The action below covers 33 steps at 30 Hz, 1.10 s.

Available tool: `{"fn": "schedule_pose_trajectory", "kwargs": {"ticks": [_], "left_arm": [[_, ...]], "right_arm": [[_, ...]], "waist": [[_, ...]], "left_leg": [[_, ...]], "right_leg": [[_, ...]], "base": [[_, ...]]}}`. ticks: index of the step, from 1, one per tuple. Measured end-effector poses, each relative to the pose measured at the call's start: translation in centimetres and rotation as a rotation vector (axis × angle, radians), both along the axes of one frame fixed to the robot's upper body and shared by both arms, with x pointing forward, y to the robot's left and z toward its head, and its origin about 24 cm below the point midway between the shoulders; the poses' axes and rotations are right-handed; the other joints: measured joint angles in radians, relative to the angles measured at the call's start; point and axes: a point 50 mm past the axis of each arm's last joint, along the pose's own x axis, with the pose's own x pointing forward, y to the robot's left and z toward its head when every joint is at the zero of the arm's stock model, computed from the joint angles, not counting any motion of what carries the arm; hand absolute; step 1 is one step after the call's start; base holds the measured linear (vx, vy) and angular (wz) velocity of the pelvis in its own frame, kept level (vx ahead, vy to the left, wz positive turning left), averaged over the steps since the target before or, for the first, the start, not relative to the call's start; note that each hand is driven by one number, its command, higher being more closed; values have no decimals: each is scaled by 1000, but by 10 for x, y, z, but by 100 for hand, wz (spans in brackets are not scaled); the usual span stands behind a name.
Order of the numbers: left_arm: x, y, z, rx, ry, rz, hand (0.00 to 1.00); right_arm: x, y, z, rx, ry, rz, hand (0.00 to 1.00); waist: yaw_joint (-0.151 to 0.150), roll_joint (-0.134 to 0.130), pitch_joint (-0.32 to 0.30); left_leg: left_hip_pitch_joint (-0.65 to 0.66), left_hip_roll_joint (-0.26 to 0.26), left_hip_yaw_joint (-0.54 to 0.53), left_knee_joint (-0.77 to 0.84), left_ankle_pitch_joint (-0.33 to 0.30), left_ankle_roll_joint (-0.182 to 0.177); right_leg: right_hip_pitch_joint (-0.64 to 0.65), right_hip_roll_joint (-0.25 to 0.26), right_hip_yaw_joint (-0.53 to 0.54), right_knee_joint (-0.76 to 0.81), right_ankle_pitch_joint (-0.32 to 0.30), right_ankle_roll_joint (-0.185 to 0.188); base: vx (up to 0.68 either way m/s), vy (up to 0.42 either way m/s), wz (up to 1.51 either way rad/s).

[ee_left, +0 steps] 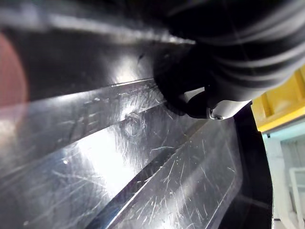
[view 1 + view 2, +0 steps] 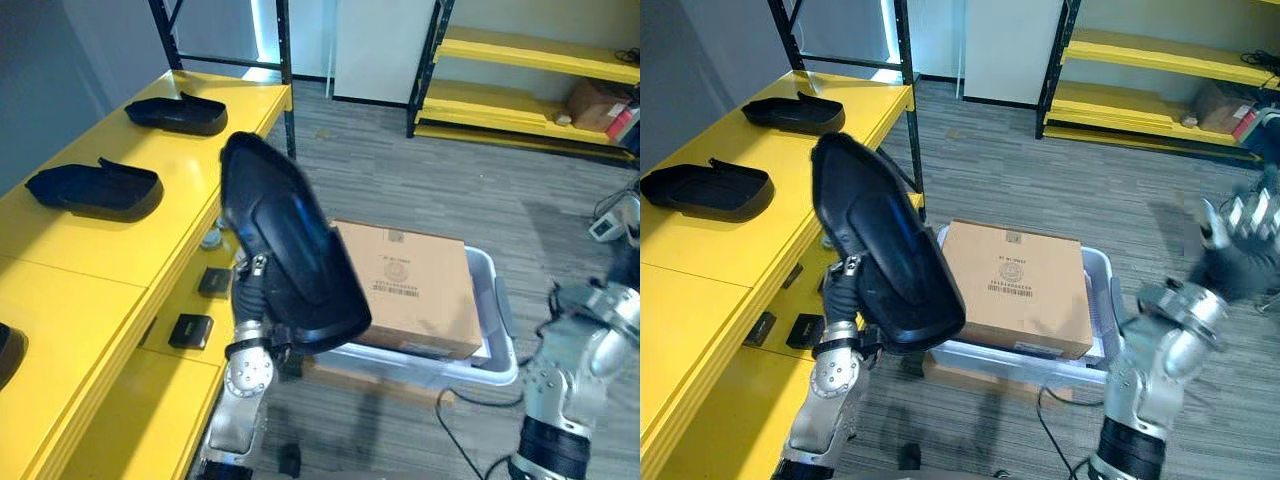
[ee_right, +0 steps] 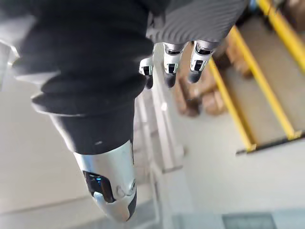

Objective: Walk over and take plastic housings, then place them on the shelf

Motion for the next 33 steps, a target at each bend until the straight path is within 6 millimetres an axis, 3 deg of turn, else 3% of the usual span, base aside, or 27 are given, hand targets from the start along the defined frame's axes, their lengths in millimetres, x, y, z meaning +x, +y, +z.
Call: {"fn": "schedule_pose_trajectory", "kwargs": {"ticks": [1,2,3,4,5,7,10,12,15,16,19,23,24,25,27,29,31,33], "left_arm": [[-5,2,1,-4,-4,10,100],[-7,3,2,-6,-8,17,100],[-11,5,4,-14,-20,25,100],[-14,7,6,-17,-33,28,100],[-16,7,6,-19,-38,31,100],[-26,9,10,-28,-54,44,100],[-34,11,11,-32,-62,42,100],[-38,13,11,-32,-62,46,100],[-43,18,9,-35,-50,66,100],[-42,18,9,-40,-54,65,100],[-42,17,20,-61,-105,59,100],[-42,14,31,-77,-159,53,100],[-41,10,31,-86,-161,42,100],[-39,4,33,-100,-175,11,100],[-33,-8,41,-118,-221,-44,100],[-29,-11,48,-135,-264,-68,100],[-20,-14,48,-135,-277,-113,100],[-16,-16,44,-139,-263,-125,100]], "right_arm": [[-11,-2,-30,65,141,-14,0],[-17,-2,-43,100,200,-20,0],[-30,2,-71,179,314,-24,0],[-44,9,-95,237,429,-21,0],[-51,14,-106,260,486,-13,0],[-78,42,-145,336,701,94,0],[-102,71,-183,468,890,192,0],[-107,85,-195,512,949,250,0],[-104,97,-200,503,988,335,0],[-102,100,-201,500,997,353,0],[-96,114,-206,499,1023,418,0],[-79,122,-205,456,1027,492,0],[-75,126,-205,439,1028,519,0],[-73,128,-204,423,1035,542,0],[-61,132,-201,395,1020,581,0],[-43,139,-197,379,986,616,0],[-37,147,-196,366,984,651,0],[-34,142,-195,362,984,634,0]], "waist": [[1,3,-2],[1,5,-3],[0,9,-6],[1,12,-8],[1,14,-9],[3,16,-10],[9,20,-14],[15,20,-14],[32,18,-11],[42,7,-3],[62,-3,14],[83,9,43],[82,6,45],[74,5,44],[70,16,39],[78,-4,46],[83,-35,49],[93,-37,54]], "left_leg": [[0,1,0,0,-1,0],[0,2,1,0,-1,1],[0,3,1,0,-2,1],[2,6,3,0,-5,5],[3,6,3,0,-6,5],[12,10,6,3,-17,6],[13,10,13,10,-37,15],[12,11,19,23,-47,16],[-1,11,27,66,-77,11],[-11,10,23,87,-88,8],[-88,-8,-24,173,-120,16],[-178,105,358,251,-144,63],[-177,141,514,275,-162,102],[-165,184,692,304,-165,118],[-150,216,878,344,-166,97],[-153,189,864,352,-186,111],[-158,162,802,413,-249,107],[-152,149,768,456,-305,106]], "right_leg": [[1,0,-1,1,-1,0],[1,1,-2,1,-2,0],[1,1,-3,4,-4,-1],[1,2,-4,11,-9,-2],[0,1,-5,17,-13,-2],[1,-4,-5,47,-34,-1],[1,-7,0,68,-50,1],[2,-8,4,75,-53,2],[9,-8,10,80,-56,3],[10,-9,6,87,-61,2],[8,-36,-104,141,-98,2],[37,-65,-306,164,-111,10],[60,-75,-369,172,-112,13],[85,-92,-434,180,-112,14],[104,-117,-506,210,-114,16],[115,-153,-535,260,-113,16],[169,-180,-572,279,-110,20],[164,-235,-529,409,-95,-5]], "base": [[0,0,0],[0,0,0],[0,0,0],[0,0,0],[0,0,0],[0,0,0],[-42,-12,-2],[-11,-1,-5],[-4,-1,-6],[-10,-12,27],[-7,6,105],[31,31,151],[176,108,171],[207,127,182],[247,198,161],[203,196,97],[206,135,78],[218,189,57]]}}
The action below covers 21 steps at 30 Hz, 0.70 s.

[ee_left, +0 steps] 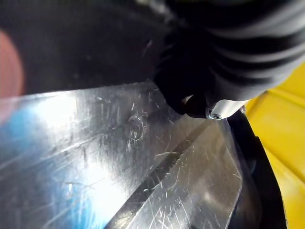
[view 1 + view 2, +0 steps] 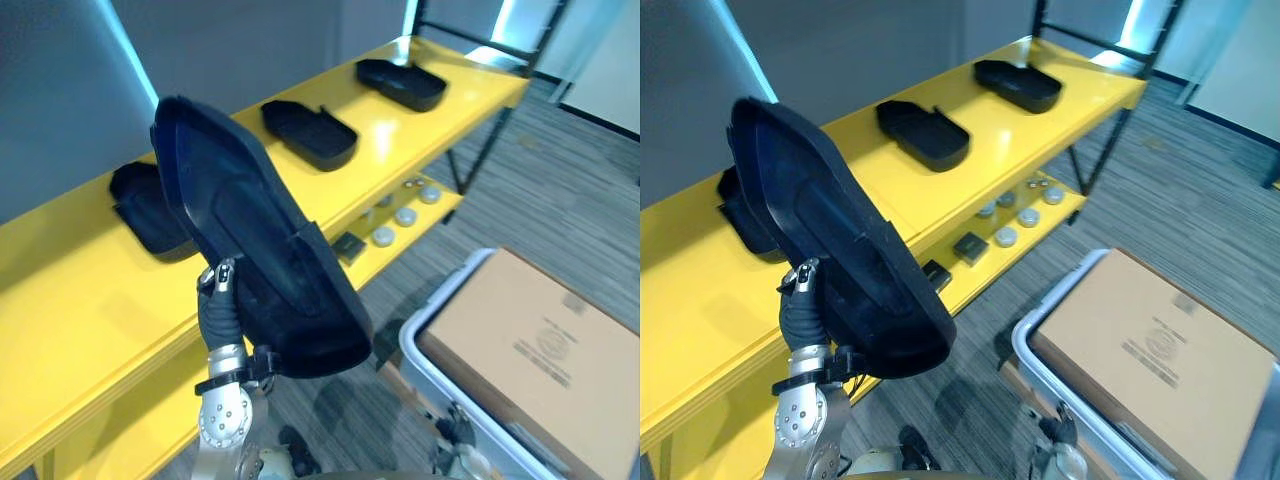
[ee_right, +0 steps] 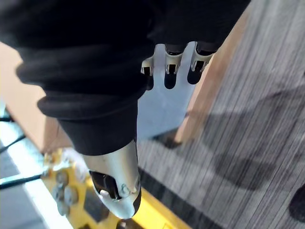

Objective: Walk over and take plastic housings, then place them on the shelf

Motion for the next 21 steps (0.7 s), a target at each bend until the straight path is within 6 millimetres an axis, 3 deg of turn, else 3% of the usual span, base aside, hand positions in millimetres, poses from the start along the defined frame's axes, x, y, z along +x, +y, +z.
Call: {"fn": "schedule_pose_trajectory", "kwargs": {"ticks": [1,2,3,4,8,10,11,12,13,16,21], "left_arm": [[1,-4,-4,5,17,-19,100],[2,-5,-5,13,21,-32,100],[4,-7,-6,24,24,-41,100],[8,-8,-11,31,45,-46,100],[11,-10,-20,42,81,-53,100],[13,-11,-17,44,68,-56,100],[14,-11,-16,46,62,-57,100],[13,-9,-15,51,52,-54,100],[12,-10,-18,38,66,-44,100],[5,-8,-24,1,98,-17,100],[-2,-1,-27,-6,118,9,100]], "right_arm": [[3,-5,1,-16,-6,2,0],[3,-5,1,-17,-1,4,0],[1,-4,-2,-14,17,12,0],[3,-4,-3,-13,25,17,0],[-7,-10,-6,-26,58,13,0],[-13,-13,-8,-33,75,9,0],[-19,-14,-10,-34,89,5,0],[-25,-12,-12,-28,103,4,0],[-26,-16,-12,-37,110,6,0],[-17,-24,-4,-67,56,11,0],[-19,-22,-3,-57,48,14,0]], "waist": [[-7,9,-2],[-26,15,0],[-44,21,3],[-48,28,9],[-89,54,24],[-88,59,27],[-85,35,19],[-81,1,15],[-70,20,17],[-32,65,12],[-24,61,7]], "left_leg": [[11,-18,-56,-16,-19,7],[14,-22,-79,-29,-21,10],[23,-27,-111,-53,-16,7],[52,-42,-160,-97,5,-5],[138,-55,-314,-119,15,-8],[153,-56,-372,-109,17,-16],[167,-70,-394,-104,17,-42],[180,-99,-406,-103,8,-67],[188,-88,-428,-98,-20,-89],[180,-22,-424,-81,-29,-119],[186,8,-426,-83,-34,-127]], "right_leg": [[-51,-43,118,149,47,-77],[-86,-45,191,207,13,-81],[-139,-13,291,227,-71,-46],[-216,50,410,204,-154,-49],[-363,211,687,146,-205,-39],[-418,242,751,119,-199,-36],[-434,249,776,38,-123,-29],[-441,221,789,-30,46,-41],[-429,216,761,-4,6,-35],[-369,272,726,-100,14,-43],[-324,301,705,-149,24,-58]], "base": [[208,215,76],[224,178,94],[307,129,102],[329,108,105],[286,-14,126],[254,-132,133],[242,-150,151],[286,-193,139],[223,-165,81],[138,-177,23],[-2,-69,6]]}}
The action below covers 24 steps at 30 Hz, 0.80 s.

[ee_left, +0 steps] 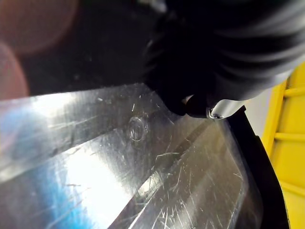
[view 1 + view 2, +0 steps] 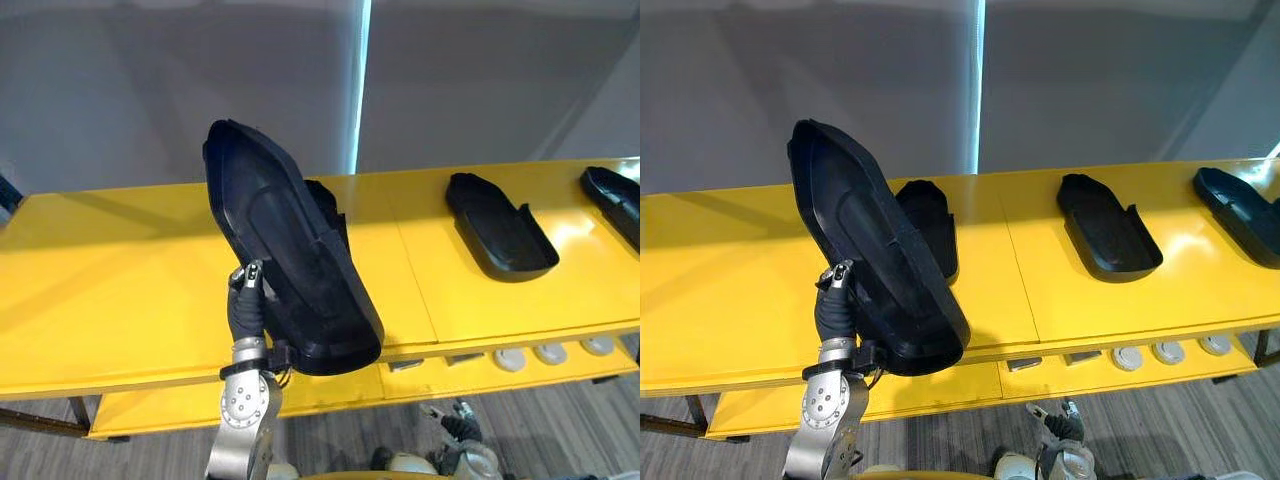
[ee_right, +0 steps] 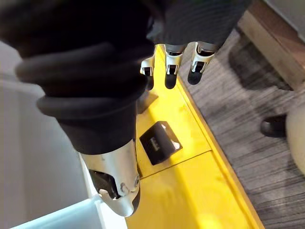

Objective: Walk over and take plastic housings, then place them on the shelf

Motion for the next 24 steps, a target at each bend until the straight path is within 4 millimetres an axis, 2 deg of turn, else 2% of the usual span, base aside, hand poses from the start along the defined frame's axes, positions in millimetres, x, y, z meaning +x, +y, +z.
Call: {"fn": "schedule_pose_trajectory", "kwargs": {"ticks": [3,6,8,9,10,11,12,13,14,15,16,17,18,19,20,21,22,23,24], "left_arm": [[-1,8,-2,0,12,32,100],[-2,10,-2,3,12,40,100],[-2,11,3,4,-9,40,100],[-2,11,6,3,-25,41,100],[-2,11,8,2,-33,40,100],[0,9,7,4,-31,31,100],[1,9,7,6,-32,29,100],[1,10,7,12,-32,28,100],[1,10,4,16,-20,24,100],[2,10,2,19,-10,21,100],[2,9,-3,19,11,17,100],[2,9,-3,19,13,15,100],[2,7,-4,13,18,12,100],[5,3,-6,14,21,-8,100],[8,3,-8,29,30,-17,100],[13,5,-9,57,32,-30,100],[17,5,-7,75,25,-34,100],[18,5,-6,81,21,-36,100],[19,6,-6,84,18,-29,100]], "right_arm": [[-8,8,-3,17,20,-1,0],[-23,14,-9,34,64,-8,0],[-22,14,-9,32,63,-10,0],[-23,14,-9,31,64,-11,0],[-21,10,-9,21,68,-3,0],[-21,10,-11,19,80,7,0],[-20,8,-12,16,90,12,0],[-16,6,-14,11,104,21,0],[-18,4,-16,9,120,23,0],[-19,3,-16,7,125,23,0],[-22,1,-17,2,139,24,0],[-23,0,-17,0,142,24,0],[-26,-5,-17,-12,150,22,0],[-30,-7,-19,-19,175,24,0],[-33,-4,-21,-10,189,27,0],[-34,3,-23,8,193,37,0],[-32,4,-23,0,199,58,0],[-29,4,-23,-5,196,69,0],[-20,6,-21,-11,178,92,0]], "waist": [[7,-13,-7],[10,-15,-6],[7,-16,-2],[2,-17,4],[1,-16,7],[0,-18,7],[0,-16,7],[-7,-19,9],[-7,-29,13],[-7,-33,13],[-15,-39,15],[-17,-38,15],[-32,-21,3],[-40,-26,-12],[-52,-46,-16],[-59,-61,-21],[-56,-62,-16],[-52,-49,-10],[-44,-37,-2]], "left_leg": [[-10,-5,-13,5,0,0],[-28,-24,-74,18,0,0],[-71,-26,-84,49,-5,3],[-86,-7,-48,70,-30,6],[-104,54,60,117,-38,3],[-127,80,100,155,-37,6],[-145,87,105,192,-40,10],[-203,107,81,296,-62,34],[-230,134,45,364,-69,46],[-236,145,19,369,-68,45],[-237,157,-73,327,-56,25],[-236,154,-95,309,-50,14],[-233,158,-164,207,-2,-24],[-228,119,-168,188,-8,-147],[-233,85,-152,200,-17,-128],[-263,48,-139,249,-46,-93],[-269,34,-114,289,-76,-68],[-259,23,-95,287,-83,-55],[-214,18,-51,247,-78,-27]], "right_leg": [[9,-5,-12,-13,5,2],[39,-28,-77,-24,2,7],[36,-46,-121,-19,-2,13],[35,-55,-139,-15,-3,14],[33,-71,-159,-10,-11,20],[28,-79,-161,-9,-21,15],[23,-90,-159,-8,-21,16],[11,-113,-150,-8,-17,23],[10,-146,-133,-9,-7,39],[13,-164,-122,-10,0,53],[23,-211,-100,-21,20,104],[24,-220,-95,-26,26,115],[28,-243,-90,-56,58,166],[35,-289,-72,-98,98,205],[40,-312,-57,-119,117,198],[37,-337,-57,-126,160,178],[22,-357,-55,-123,236,113],[7,-362,-63,-114,276,38],[-46,-363,-61,-5,243,-56]], "base": [[-35,13,17],[-19,34,54],[-40,72,73],[-59,99,85],[-52,136,67],[-35,158,54],[-16,234,22],[-2,294,-3],[4,319,-12],[35,493,-22],[33,364,-16],[51,527,-18],[50,483,-14],[85,597,-11],[121,551,1],[137,621,-10],[109,634,-23],[64,546,-64],[43,446,-65]]}}
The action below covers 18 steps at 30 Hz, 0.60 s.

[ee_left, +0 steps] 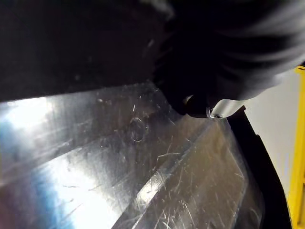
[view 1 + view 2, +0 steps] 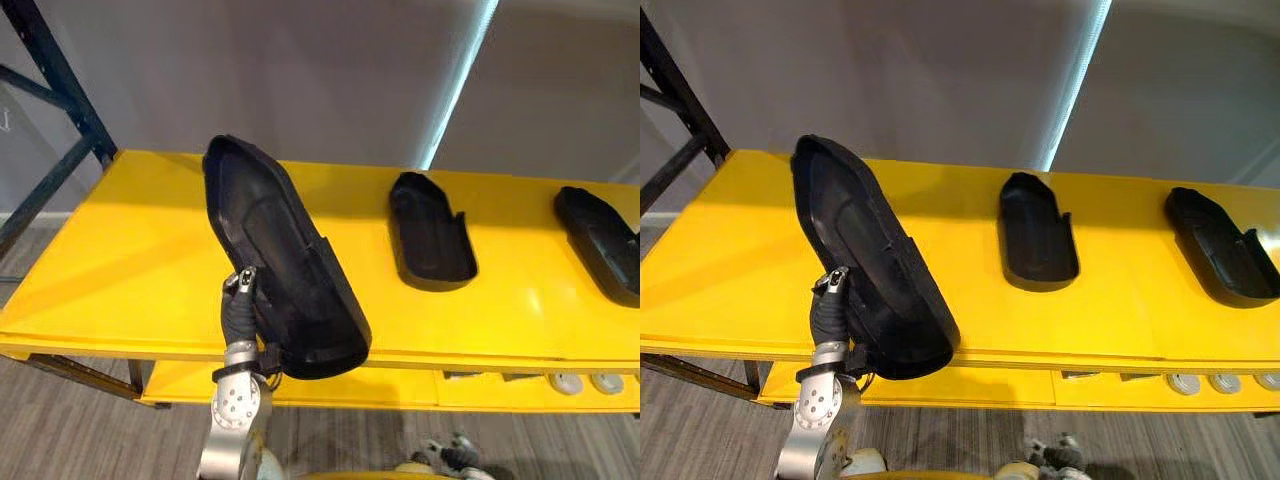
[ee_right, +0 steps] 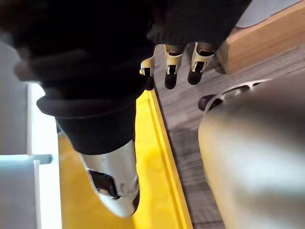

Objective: Walk over and take plastic housings, then place them on the shelf

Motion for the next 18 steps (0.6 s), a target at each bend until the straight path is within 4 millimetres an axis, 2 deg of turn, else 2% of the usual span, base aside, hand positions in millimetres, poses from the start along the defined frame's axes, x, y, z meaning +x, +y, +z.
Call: {"fn": "schedule_pose_trajectory", "kwargs": {"ticks": [1,2,3,4,5,6,7,8,12,18], "left_arm": [[0,0,-1,4,5,1,100],[0,-1,-2,7,7,-3,100],[0,-4,-1,9,5,-12,100],[1,-7,1,9,-8,-22,100],[2,-8,2,6,-15,-27,100],[3,-12,3,-4,-21,-32,100],[3,-15,3,-17,-20,-37,100],[2,-19,2,-28,-14,-41,100],[1,-19,2,-11,-10,-39,100],[0,-17,7,-10,-31,-23,100]], "right_arm": [[4,4,1,0,-9,26,0],[4,5,1,3,-14,32,0],[6,6,1,11,-22,44,0],[7,8,1,15,-23,58,0],[7,8,1,16,-25,61,0],[8,8,2,14,-29,61,0],[8,7,2,9,-33,60,0],[9,2,4,-3,-43,58,0],[5,7,5,15,-57,35,0],[-4,13,4,30,-49,22,0]], "waist": [[-7,5,4],[-13,10,7],[-19,15,7],[-16,18,6],[-17,18,6],[-17,14,4],[-16,16,6],[-16,34,15],[-12,24,12],[-3,22,-15]], "left_leg": [[60,-11,21,-58,18,27],[90,-22,27,-86,25,38],[138,-39,46,-139,39,53],[161,-59,62,-173,51,63],[163,-71,67,-184,56,68],[159,-88,69,-189,58,71],[153,-102,70,-188,59,72],[152,-103,70,-195,70,71],[193,-105,63,-252,111,56],[227,-78,53,-360,151,34]], "right_leg": [[-39,42,40,154,-137,62],[-41,83,67,214,-201,91],[-45,175,121,297,-298,116],[-52,263,122,331,-366,114],[-52,293,116,321,-391,101],[-45,320,113,277,-413,64],[-21,322,120,226,-428,48],[-19,344,151,206,-410,50],[34,352,154,146,-389,39],[88,397,125,14,-322,20]], "base": [[45,364,-53],[52,338,-23],[32,188,-16],[22,170,-18],[4,128,-11],[2,79,-2],[-4,85,-8],[9,45,-10],[-10,-20,7],[-20,-55,4]]}}
